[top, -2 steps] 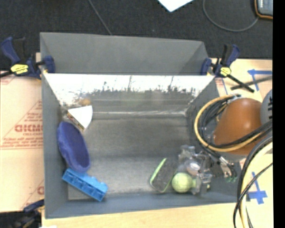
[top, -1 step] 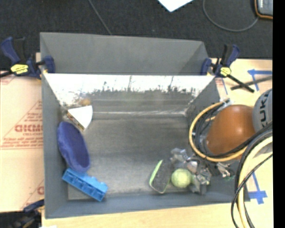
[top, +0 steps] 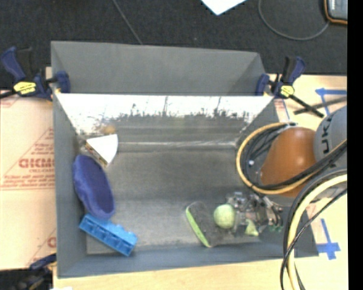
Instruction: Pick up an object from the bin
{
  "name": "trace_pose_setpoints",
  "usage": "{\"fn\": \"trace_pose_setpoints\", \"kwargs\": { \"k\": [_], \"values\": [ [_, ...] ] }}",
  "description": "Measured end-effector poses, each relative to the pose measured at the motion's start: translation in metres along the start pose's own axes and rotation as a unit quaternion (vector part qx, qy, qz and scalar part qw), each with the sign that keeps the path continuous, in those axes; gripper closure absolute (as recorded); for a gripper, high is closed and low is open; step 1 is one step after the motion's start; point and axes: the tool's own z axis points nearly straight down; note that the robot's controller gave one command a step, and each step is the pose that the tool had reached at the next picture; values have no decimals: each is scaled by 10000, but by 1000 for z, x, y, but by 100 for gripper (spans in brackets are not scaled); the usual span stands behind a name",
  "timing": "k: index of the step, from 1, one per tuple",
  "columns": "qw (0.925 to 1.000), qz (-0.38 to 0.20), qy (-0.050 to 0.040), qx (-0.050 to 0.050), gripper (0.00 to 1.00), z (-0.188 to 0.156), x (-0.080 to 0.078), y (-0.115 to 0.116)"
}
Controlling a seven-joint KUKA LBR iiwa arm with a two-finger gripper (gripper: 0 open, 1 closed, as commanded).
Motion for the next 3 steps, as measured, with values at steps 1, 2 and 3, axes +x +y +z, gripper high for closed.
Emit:
{"fn": "trace_pose_setpoints", "kwargs": {
  "k": [1, 2, 3],
  "values": [
    [10000, -6, 1, 1, 100, 0, 0, 0],
    [10000, -11, 16, -1, 100, -17, 1, 0],
    [10000, -19, 24, -2, 100, -43, 1, 0]
  ]
}}
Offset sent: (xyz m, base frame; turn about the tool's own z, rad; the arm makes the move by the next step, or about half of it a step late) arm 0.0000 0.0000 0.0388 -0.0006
